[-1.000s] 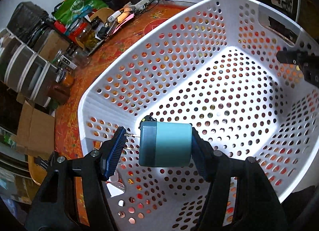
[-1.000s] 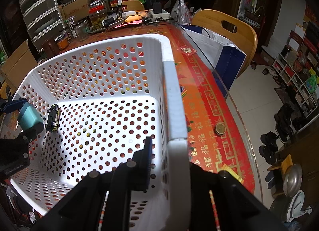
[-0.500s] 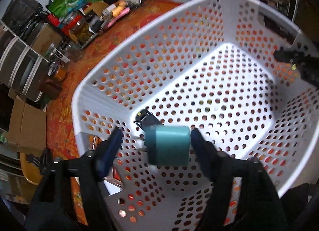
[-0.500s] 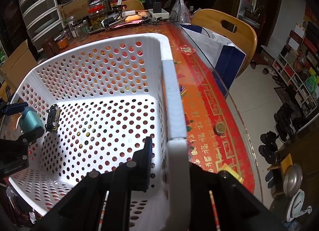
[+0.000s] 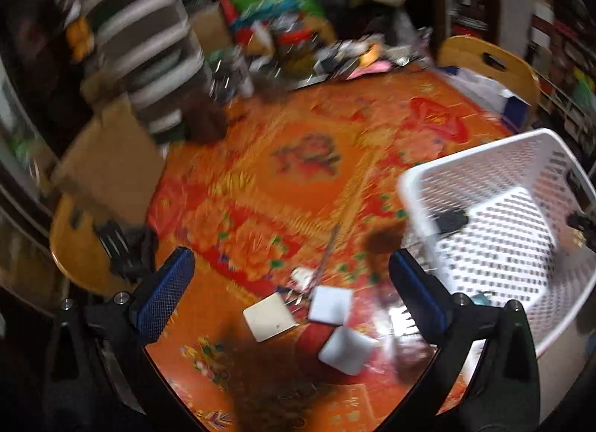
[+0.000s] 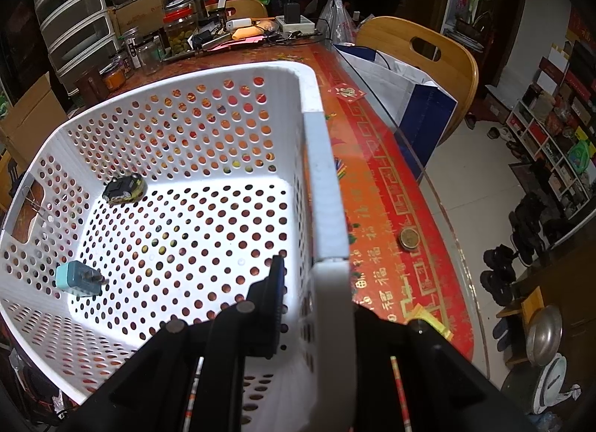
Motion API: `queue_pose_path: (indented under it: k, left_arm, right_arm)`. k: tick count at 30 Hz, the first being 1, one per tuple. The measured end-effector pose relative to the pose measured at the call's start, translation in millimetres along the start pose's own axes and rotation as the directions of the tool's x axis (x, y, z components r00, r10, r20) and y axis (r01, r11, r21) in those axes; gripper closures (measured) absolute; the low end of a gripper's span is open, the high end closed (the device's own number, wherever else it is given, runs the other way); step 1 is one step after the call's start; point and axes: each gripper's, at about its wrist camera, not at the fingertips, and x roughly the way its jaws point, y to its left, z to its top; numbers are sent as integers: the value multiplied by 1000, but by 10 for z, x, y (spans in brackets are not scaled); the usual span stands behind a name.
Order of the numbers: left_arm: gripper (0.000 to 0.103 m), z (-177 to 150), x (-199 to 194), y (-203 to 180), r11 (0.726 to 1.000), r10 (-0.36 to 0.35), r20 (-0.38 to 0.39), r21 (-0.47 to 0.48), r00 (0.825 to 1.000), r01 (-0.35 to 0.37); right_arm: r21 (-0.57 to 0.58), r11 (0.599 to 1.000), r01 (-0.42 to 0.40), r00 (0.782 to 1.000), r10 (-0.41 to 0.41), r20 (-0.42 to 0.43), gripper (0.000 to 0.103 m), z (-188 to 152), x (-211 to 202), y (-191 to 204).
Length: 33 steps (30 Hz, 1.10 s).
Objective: Organize rigid objects
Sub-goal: 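Grasp the pink Hello Kitty box with the left gripper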
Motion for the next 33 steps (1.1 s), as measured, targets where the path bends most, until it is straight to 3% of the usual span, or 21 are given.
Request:
queue_pose_path:
  k: [5, 10, 11, 14, 20, 25, 29, 33]
  left_arm:
    - [1, -195, 871, 228, 1000, 18, -165, -17, 986, -21]
    - [24, -323, 1263, 213, 998, -17, -221, -60, 975, 4]
    - [24, -330, 1313, 244, 997, -29, -229, -78, 973, 11]
    - [24, -339, 1379, 315, 992, -74, -226, -118, 971, 48]
    - [24, -331, 1331, 244, 993, -101, -198, -86, 975, 86]
    - [24, -347, 1387, 199, 996, -71, -218, -67, 973, 58]
    - [24, -375, 1445, 250, 990, -110, -218, -108, 970, 88]
    - [24, -369, 1463, 260, 992, -93, -210, -101, 973, 73]
  right_arm:
    - [-2, 1000, 0, 1000, 0, -2, 92, 7, 5, 6]
    - [-4, 1000, 5, 1000, -5, -6, 92, -8, 16, 14]
    - [-5, 1000, 7, 1000, -7, -7, 92, -12, 18, 16]
    - [-9, 1000, 6, 1000, -7, -9, 92, -22, 15, 21]
    - [-8, 1000, 8, 1000, -8, -9, 91, -18, 17, 7]
    - [-13, 1000, 12, 1000, -12, -15, 92, 12, 9, 21]
    - [-14, 1000, 13, 1000, -13, -16, 92, 14, 7, 24]
    - [-13, 1000, 12, 1000, -12, -15, 91, 14, 5, 24]
